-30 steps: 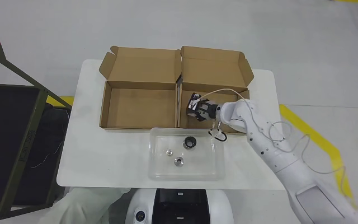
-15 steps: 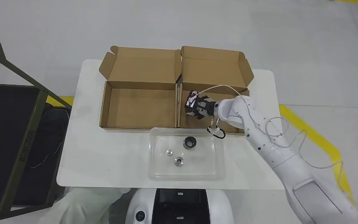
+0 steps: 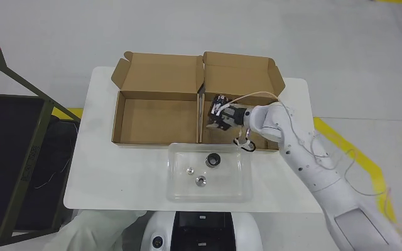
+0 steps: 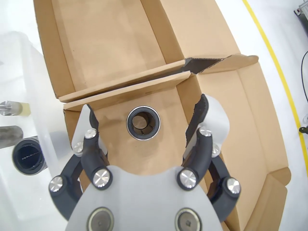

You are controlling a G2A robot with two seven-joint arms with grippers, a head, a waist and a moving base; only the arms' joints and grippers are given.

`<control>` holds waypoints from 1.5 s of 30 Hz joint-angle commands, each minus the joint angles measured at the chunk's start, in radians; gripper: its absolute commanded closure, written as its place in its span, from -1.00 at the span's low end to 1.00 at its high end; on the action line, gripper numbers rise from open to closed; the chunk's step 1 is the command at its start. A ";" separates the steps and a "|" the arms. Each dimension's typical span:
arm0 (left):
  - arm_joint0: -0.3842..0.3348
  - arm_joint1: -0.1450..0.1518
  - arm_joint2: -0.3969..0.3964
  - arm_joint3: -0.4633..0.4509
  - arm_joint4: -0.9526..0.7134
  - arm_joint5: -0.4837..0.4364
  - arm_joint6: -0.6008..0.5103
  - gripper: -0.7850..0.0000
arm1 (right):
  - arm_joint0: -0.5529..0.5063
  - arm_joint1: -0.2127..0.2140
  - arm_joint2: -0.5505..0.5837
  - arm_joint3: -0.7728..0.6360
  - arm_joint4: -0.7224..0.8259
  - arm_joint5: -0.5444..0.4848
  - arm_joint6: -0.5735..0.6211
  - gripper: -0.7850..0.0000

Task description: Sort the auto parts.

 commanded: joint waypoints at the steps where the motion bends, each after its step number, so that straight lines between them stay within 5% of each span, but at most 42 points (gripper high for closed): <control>1: 0.000 0.000 0.000 0.000 0.000 0.000 0.000 -1.00 | -0.025 0.008 0.021 -0.058 0.011 -0.015 0.011 -0.89; 21: 0.000 0.000 0.000 0.000 0.000 0.000 0.000 -1.00 | -0.357 0.096 0.214 -0.554 0.077 -0.152 0.193 -1.00; 34: 0.000 0.000 0.000 0.000 0.000 0.000 0.000 -1.00 | -0.529 0.129 0.252 -0.596 0.045 -0.228 0.100 -1.00; 45: 0.000 0.000 0.000 0.000 0.000 0.000 0.000 -1.00 | -0.551 0.134 0.198 -0.508 -0.121 -0.223 -0.038 -1.00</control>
